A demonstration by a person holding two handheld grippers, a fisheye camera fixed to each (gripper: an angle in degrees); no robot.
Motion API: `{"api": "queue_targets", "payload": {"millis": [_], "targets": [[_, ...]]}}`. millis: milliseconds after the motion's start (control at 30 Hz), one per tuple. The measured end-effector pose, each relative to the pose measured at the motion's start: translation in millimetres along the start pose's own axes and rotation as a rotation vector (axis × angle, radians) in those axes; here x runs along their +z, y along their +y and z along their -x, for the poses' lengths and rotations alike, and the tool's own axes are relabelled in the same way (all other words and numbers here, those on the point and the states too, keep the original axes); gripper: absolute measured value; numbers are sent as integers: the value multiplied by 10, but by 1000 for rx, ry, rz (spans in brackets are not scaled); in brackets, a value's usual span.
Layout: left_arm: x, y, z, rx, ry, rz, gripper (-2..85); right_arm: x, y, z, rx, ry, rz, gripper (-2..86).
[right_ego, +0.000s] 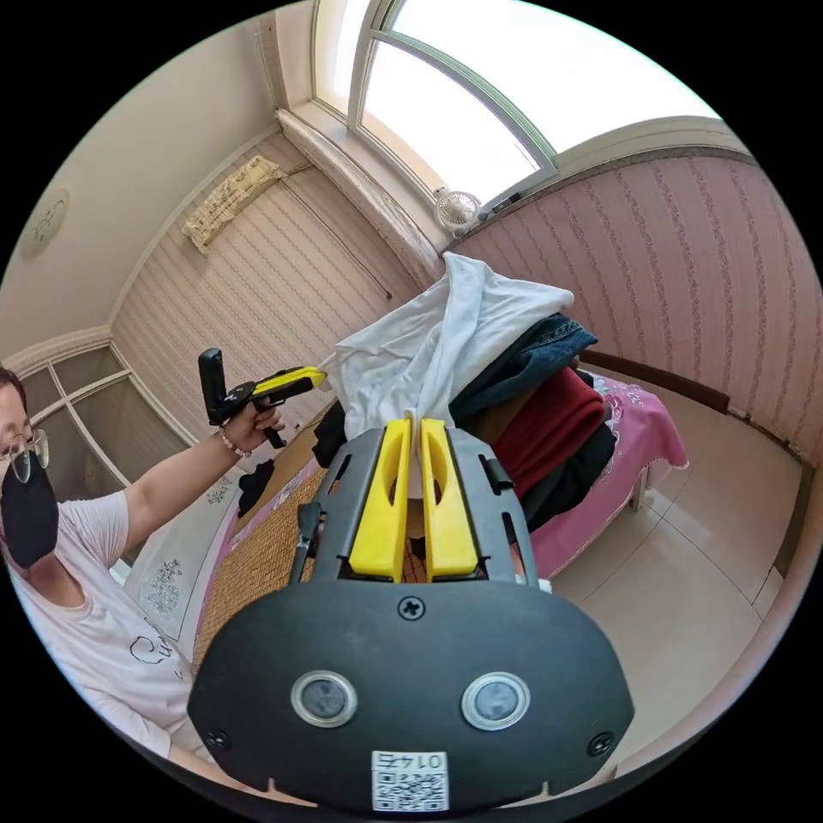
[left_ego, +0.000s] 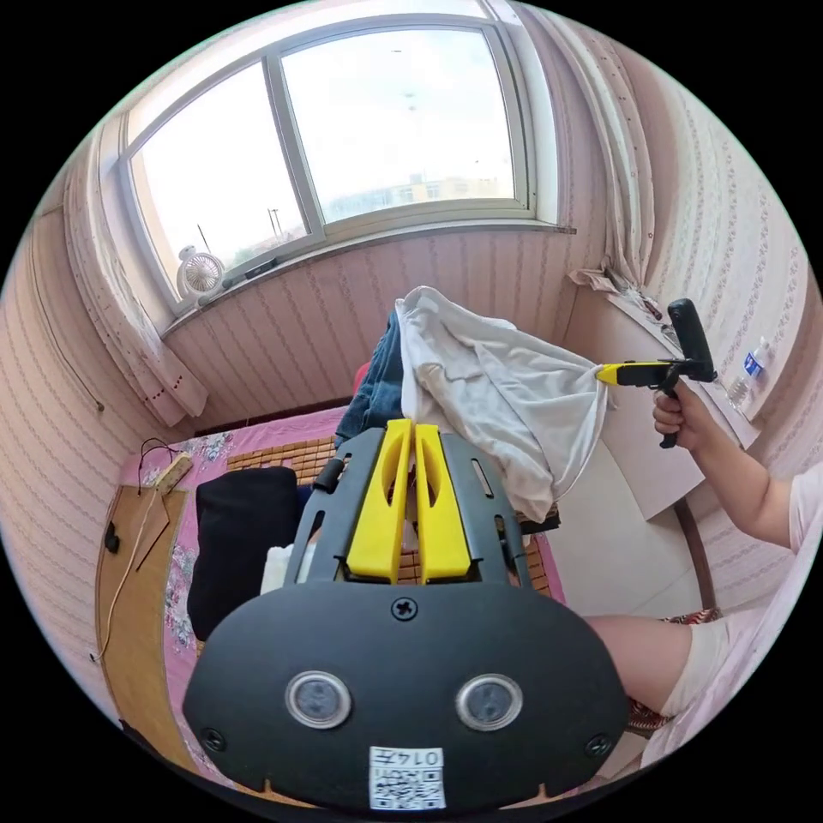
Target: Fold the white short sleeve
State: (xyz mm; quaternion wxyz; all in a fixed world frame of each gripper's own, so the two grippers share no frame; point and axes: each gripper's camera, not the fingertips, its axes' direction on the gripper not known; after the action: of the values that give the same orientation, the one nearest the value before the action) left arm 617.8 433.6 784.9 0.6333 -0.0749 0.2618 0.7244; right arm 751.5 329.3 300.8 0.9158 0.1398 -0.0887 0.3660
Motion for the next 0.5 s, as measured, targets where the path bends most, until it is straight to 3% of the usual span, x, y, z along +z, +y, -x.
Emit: {"api": "queue_targets", "payload": {"millis": [133,267,400,500], "targets": [[-1134,258,-93,-88,16,-93,-9,-628,12,473,-127,-111,-111,13],[-2782,1345,-222,-219,-7,-173,-9,-1059,118,1055,-262,-295,-92,11],[-4152,2758,-390,-534,-31,-184,-8,-755,193,1387,-273,-467,46,10],[-5106,3853,-678,-794,-179,-175,-9,-40,260,1621,-215,-605,220,9]]}}
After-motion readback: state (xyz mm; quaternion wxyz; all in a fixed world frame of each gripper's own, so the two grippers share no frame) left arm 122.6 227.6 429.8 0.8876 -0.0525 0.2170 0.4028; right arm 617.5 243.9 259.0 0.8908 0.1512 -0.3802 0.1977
